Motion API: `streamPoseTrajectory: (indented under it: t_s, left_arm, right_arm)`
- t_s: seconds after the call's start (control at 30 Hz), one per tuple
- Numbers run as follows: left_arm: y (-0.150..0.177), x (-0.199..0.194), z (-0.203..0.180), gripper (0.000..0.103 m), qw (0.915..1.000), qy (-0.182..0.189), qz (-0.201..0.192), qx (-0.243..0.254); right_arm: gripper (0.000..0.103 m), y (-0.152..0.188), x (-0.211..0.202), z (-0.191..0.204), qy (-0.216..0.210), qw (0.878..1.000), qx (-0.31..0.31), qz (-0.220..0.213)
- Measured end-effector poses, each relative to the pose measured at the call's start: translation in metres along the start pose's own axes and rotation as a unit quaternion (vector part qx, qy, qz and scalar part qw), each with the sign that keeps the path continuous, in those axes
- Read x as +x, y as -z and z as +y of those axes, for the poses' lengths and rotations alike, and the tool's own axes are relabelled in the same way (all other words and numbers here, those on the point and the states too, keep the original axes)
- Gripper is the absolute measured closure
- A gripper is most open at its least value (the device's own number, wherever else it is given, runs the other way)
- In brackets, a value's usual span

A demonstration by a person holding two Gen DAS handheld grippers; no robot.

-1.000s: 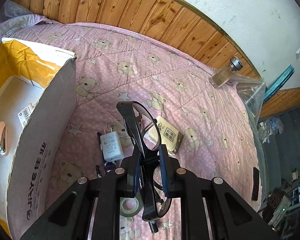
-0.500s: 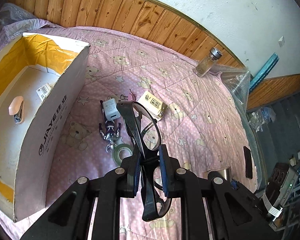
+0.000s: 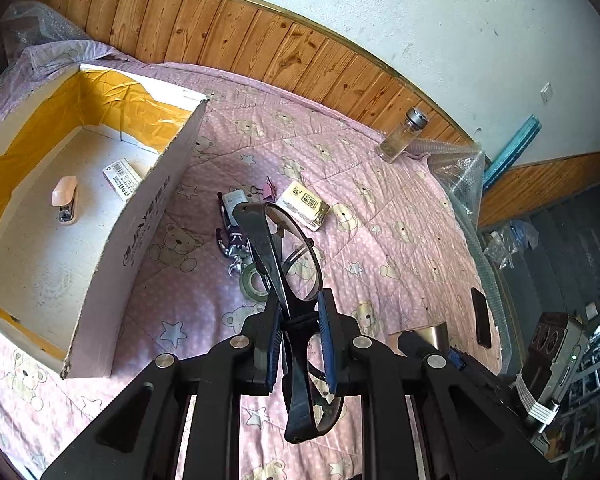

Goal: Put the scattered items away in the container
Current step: 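Lift and carry the glasses and gold tin with both tools to the box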

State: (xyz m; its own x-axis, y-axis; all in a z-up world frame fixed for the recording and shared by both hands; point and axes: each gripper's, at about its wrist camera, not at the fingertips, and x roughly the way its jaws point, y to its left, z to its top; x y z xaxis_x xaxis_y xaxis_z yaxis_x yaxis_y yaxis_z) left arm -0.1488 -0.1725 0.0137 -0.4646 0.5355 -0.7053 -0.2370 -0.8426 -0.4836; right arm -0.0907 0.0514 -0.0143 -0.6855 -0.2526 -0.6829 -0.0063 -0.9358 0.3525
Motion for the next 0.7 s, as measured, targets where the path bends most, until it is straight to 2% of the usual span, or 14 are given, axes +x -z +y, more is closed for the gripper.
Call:
streamPoseTrajectory:
  t_s: [0.4, 0.7]
  left_arm:
    - [0.004, -0.047, 0.041, 0.085, 0.999, 0.003, -0.033, -0.031]
    - [-0.005, -0.073, 0.067, 0.085, 0.9969, 0.008, -0.058, -0.052]
  right_arm:
    - [0.052, 0.005, 0.001, 0.061, -0.025, 0.998, -0.059, 0.008]
    - [0.052, 0.002, 0.005, 0.105, -0.046, 0.993, -0.106, 0.016]
